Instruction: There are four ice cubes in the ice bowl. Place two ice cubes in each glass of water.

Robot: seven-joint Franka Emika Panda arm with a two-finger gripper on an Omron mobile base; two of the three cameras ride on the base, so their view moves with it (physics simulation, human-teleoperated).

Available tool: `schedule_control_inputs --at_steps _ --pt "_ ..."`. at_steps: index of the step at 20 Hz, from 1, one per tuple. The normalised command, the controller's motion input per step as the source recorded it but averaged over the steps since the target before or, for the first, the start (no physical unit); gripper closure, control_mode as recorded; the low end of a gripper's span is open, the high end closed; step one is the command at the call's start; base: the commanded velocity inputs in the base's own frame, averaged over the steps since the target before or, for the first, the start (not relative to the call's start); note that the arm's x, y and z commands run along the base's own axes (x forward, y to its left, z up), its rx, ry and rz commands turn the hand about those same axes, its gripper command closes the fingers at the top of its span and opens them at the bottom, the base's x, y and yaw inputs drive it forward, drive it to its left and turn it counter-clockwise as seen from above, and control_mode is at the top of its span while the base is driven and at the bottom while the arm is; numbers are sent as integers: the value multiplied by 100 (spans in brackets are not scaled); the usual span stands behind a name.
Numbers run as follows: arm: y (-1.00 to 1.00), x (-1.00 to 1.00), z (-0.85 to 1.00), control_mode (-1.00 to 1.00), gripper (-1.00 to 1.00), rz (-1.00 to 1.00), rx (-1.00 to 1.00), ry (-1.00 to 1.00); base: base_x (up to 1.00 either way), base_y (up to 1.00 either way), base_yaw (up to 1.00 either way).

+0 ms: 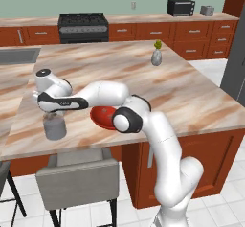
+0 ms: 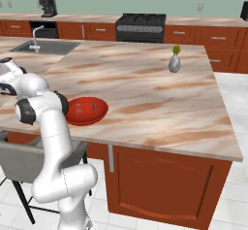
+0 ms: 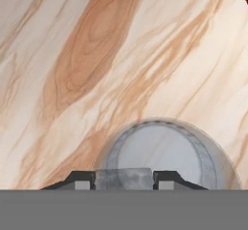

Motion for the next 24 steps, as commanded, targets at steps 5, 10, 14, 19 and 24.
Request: schedule_control_inputs --at_steps 5,10,14,19,24 --pt "-1 15 -3 -100 -100 0 0 0 0 0 0" --pt "0 29 0 -100 -100 0 0 0 0 0 0" --pt "0 24 2 -100 -100 -1 0 2 0 0 0" --pt "0 30 22 -100 -100 -9 2 0 0 0 0" --pt "-20 19 41 -100 -100 -12 4 0 0 0 0"
